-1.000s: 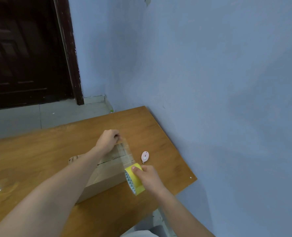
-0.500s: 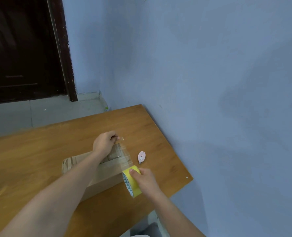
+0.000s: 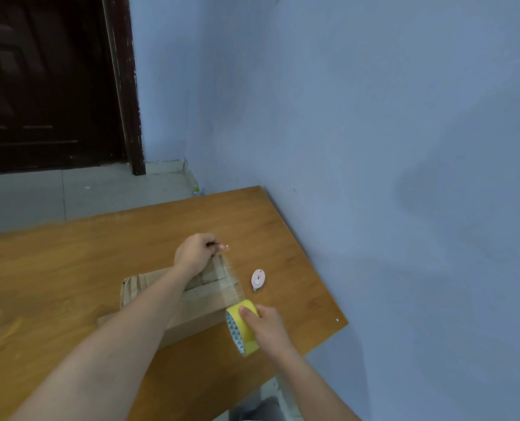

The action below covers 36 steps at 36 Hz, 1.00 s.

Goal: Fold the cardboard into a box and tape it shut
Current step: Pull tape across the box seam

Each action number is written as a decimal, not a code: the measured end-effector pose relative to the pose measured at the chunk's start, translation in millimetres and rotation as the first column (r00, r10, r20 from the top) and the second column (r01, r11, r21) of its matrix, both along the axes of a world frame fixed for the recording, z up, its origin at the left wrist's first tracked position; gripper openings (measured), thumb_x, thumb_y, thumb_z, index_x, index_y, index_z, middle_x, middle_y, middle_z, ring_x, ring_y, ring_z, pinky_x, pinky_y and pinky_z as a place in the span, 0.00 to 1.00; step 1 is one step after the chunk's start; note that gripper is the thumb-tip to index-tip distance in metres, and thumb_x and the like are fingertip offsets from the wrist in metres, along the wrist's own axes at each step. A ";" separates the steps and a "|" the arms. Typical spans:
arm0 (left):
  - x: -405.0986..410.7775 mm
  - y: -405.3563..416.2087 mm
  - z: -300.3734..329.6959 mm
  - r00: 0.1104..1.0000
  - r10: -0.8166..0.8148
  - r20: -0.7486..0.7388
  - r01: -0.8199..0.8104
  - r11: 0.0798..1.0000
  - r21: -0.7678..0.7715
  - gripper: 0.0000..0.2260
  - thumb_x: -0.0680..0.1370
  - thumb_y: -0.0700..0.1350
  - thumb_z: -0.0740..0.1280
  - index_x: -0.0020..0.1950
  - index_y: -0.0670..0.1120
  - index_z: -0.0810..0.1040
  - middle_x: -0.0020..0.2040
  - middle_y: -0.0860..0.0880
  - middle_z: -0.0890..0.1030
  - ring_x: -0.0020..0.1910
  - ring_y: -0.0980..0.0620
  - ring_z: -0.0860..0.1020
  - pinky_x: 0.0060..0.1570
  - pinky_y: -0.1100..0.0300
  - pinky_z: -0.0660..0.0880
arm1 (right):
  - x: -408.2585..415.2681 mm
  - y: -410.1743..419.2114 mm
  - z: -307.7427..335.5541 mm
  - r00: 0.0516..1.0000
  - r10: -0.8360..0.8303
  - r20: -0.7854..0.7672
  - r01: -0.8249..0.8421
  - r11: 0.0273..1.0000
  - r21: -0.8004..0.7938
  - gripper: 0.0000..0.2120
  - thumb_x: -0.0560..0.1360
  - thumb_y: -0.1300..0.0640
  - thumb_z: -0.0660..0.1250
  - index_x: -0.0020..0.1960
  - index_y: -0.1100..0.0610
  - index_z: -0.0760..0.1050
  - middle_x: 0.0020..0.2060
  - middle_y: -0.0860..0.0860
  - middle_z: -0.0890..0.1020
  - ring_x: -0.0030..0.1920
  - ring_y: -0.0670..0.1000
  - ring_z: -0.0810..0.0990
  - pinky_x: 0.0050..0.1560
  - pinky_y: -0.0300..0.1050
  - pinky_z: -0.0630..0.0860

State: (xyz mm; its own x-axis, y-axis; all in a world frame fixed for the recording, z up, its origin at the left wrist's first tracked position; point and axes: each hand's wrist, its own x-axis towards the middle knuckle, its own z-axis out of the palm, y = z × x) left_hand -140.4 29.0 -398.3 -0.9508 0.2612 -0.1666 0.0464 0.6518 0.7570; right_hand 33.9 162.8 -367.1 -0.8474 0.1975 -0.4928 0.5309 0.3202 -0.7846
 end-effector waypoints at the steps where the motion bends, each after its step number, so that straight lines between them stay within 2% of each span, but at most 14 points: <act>1: 0.4 0.0 0.5 1.000 0.001 0.002 -0.001 1.000 0.004 0.08 0.78 0.48 0.65 0.39 0.53 0.77 0.38 0.53 0.79 0.36 0.53 0.74 0.31 0.60 0.65 | 0.9 0.4 -0.1 1.000 -0.001 -0.006 0.001 1.000 0.001 0.13 0.79 0.52 0.62 0.37 0.54 0.74 0.33 0.48 0.78 0.32 0.46 0.76 0.32 0.35 0.71; 6: 1.7 -0.5 0.3 1.000 0.021 0.014 -0.021 1.000 0.001 0.07 0.78 0.48 0.65 0.41 0.52 0.79 0.39 0.51 0.81 0.36 0.51 0.75 0.32 0.59 0.66 | 2.2 2.4 -0.1 1.000 -0.009 -0.022 0.009 1.000 -0.011 0.14 0.79 0.51 0.62 0.37 0.54 0.74 0.32 0.47 0.79 0.30 0.42 0.77 0.30 0.32 0.71; 8: 1.5 -0.5 -0.3 0.999 0.039 0.018 -0.039 0.999 0.013 0.07 0.78 0.48 0.65 0.42 0.52 0.79 0.39 0.51 0.81 0.33 0.53 0.74 0.30 0.60 0.65 | 1.5 3.2 0.3 1.000 -0.007 -0.026 0.007 1.000 -0.011 0.14 0.79 0.51 0.62 0.35 0.54 0.73 0.31 0.47 0.78 0.28 0.42 0.76 0.29 0.32 0.70; 14: 0.9 0.0 -0.3 0.998 0.054 0.019 -0.055 0.998 0.014 0.06 0.79 0.48 0.65 0.42 0.53 0.79 0.35 0.56 0.78 0.28 0.56 0.71 0.27 0.61 0.63 | -1.2 4.7 0.2 1.000 -0.008 -0.016 0.008 1.000 -0.018 0.13 0.78 0.51 0.62 0.38 0.56 0.74 0.33 0.51 0.78 0.32 0.47 0.75 0.31 0.35 0.70; 17: -0.3 0.2 0.4 0.999 0.051 0.016 -0.051 0.999 0.010 0.06 0.78 0.49 0.65 0.43 0.52 0.80 0.36 0.55 0.78 0.30 0.55 0.72 0.28 0.61 0.64 | -2.3 4.5 -0.1 1.000 -0.010 -0.012 0.010 1.000 -0.021 0.13 0.78 0.51 0.62 0.39 0.56 0.74 0.34 0.52 0.77 0.34 0.49 0.75 0.34 0.39 0.70; 20: -2.4 -0.2 0.7 0.999 0.048 0.022 -0.048 0.999 0.001 0.06 0.78 0.50 0.66 0.42 0.52 0.79 0.36 0.55 0.78 0.32 0.54 0.73 0.30 0.61 0.65 | -3.7 4.4 0.7 1.000 -0.011 -0.006 0.011 1.000 -0.007 0.13 0.78 0.51 0.62 0.38 0.55 0.74 0.32 0.50 0.77 0.32 0.48 0.75 0.33 0.38 0.70; 26: -6.1 -0.4 -0.8 0.999 0.041 0.029 -0.041 0.999 -0.024 0.08 0.78 0.50 0.66 0.43 0.50 0.80 0.39 0.52 0.80 0.38 0.51 0.76 0.34 0.58 0.68 | -6.0 2.0 1.4 1.000 -0.005 -0.009 0.005 1.000 -0.004 0.12 0.78 0.51 0.62 0.40 0.57 0.75 0.35 0.53 0.77 0.36 0.51 0.74 0.37 0.42 0.69; 29: -6.4 -0.9 -2.1 0.998 0.047 0.032 -0.047 0.999 -0.017 0.08 0.78 0.49 0.65 0.40 0.51 0.79 0.37 0.53 0.79 0.34 0.53 0.74 0.31 0.59 0.67 | -5.8 2.3 0.0 1.000 -0.003 -0.017 0.003 1.000 -0.006 0.12 0.78 0.51 0.62 0.41 0.57 0.75 0.35 0.54 0.76 0.36 0.51 0.73 0.38 0.44 0.68; 34: -2.3 0.2 -2.2 0.998 0.064 0.012 -0.064 0.998 -0.030 0.11 0.78 0.48 0.64 0.35 0.54 0.74 0.34 0.56 0.77 0.31 0.56 0.72 0.28 0.61 0.63 | -6.4 8.2 -0.6 1.000 -0.009 -0.027 0.010 0.999 0.041 0.15 0.78 0.50 0.63 0.34 0.54 0.72 0.30 0.48 0.76 0.29 0.46 0.73 0.30 0.35 0.68; 36: -0.1 0.9 -1.5 0.997 0.075 0.009 -0.074 0.997 -0.024 0.11 0.79 0.48 0.64 0.36 0.54 0.74 0.34 0.56 0.77 0.32 0.54 0.73 0.29 0.61 0.64 | -7.0 8.7 -1.2 1.000 0.004 -0.026 -0.002 0.998 0.058 0.15 0.78 0.50 0.63 0.36 0.55 0.74 0.31 0.50 0.78 0.30 0.47 0.75 0.31 0.36 0.70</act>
